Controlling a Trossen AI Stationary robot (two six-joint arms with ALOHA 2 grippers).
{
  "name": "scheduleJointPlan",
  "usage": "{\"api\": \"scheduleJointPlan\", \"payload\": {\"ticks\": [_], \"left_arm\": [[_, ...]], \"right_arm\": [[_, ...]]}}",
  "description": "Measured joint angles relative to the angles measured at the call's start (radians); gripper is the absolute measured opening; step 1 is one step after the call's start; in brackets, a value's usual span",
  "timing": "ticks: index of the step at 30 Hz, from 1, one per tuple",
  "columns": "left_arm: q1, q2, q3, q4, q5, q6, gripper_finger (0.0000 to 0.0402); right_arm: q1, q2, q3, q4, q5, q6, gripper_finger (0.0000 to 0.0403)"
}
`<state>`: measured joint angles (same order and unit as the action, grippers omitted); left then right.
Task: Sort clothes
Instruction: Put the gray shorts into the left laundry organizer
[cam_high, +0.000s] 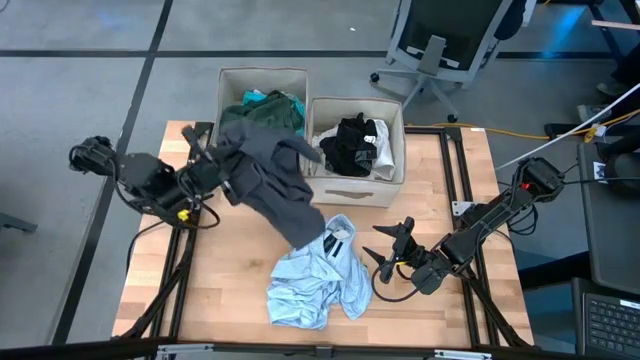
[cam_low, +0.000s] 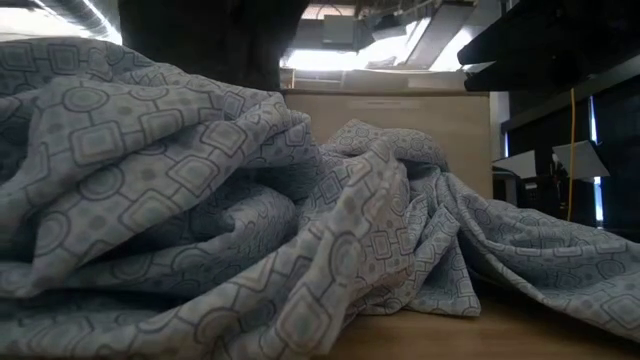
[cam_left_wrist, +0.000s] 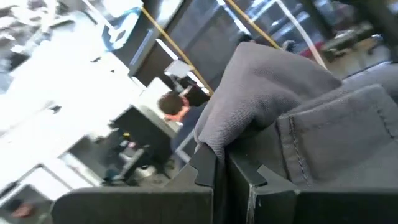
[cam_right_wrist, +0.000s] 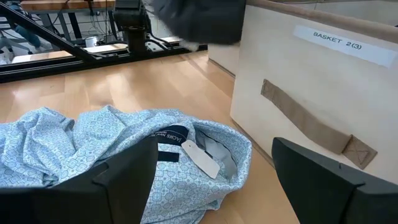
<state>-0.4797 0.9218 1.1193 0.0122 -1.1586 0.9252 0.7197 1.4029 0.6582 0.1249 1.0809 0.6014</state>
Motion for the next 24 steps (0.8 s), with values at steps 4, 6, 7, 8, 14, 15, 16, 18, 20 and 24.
{"api": "scheduleJointPlan", "payload": {"ticks": [4, 6, 7, 8, 14, 15, 16, 18, 20, 24], "left_arm": [[0.013, 0.000, 0.031, 0.078, -0.012, 0.138, 0.0004], [0.026, 0.000, 0.044, 0.128, -0.012, 0.198, 0.0003], [0.033, 0.000, 0.051, 0.156, -0.012, 0.232, 0.0003], [0.041, 0.000, 0.057, 0.184, -0.011, 0.262, 0.0003], [0.111, -0.011, 0.073, 0.332, 0.050, 0.406, 0.0004], [0.127, -0.014, 0.073, 0.348, 0.071, 0.421, 0.0003], [0.146, -0.018, 0.073, 0.360, 0.095, 0.423, 0.0003], [0.192, -0.026, 0.073, 0.379, 0.138, 0.421, 0.0004], [0.245, -0.033, 0.073, 0.379, 0.178, 0.410, 0.0005], [0.364, -0.034, 0.073, 0.372, 0.242, 0.367, 0.0003]], "right_arm": [[0.000, 0.000, 0.000, 0.000, 0.000, 0.000, 0.0316], [0.000, 0.000, 0.000, 0.000, 0.000, 0.000, 0.0316], [0.000, 0.000, 0.000, 0.000, 0.000, 0.000, 0.0316], [0.000, 0.000, 0.000, 0.001, 0.000, 0.000, 0.0316], [0.000, 0.000, 0.000, 0.001, 0.000, 0.000, 0.0316], [0.000, 0.000, 0.000, 0.001, 0.000, 0.000, 0.0316], [0.000, 0.000, 0.000, 0.002, 0.000, 0.000, 0.0316], [0.000, 0.000, 0.000, 0.002, 0.000, 0.000, 0.0316], [0.000, 0.000, 0.000, 0.004, 0.000, 0.000, 0.0316], [0.000, 0.000, 0.000, 0.005, 0.000, 0.000, 0.0316]]}}
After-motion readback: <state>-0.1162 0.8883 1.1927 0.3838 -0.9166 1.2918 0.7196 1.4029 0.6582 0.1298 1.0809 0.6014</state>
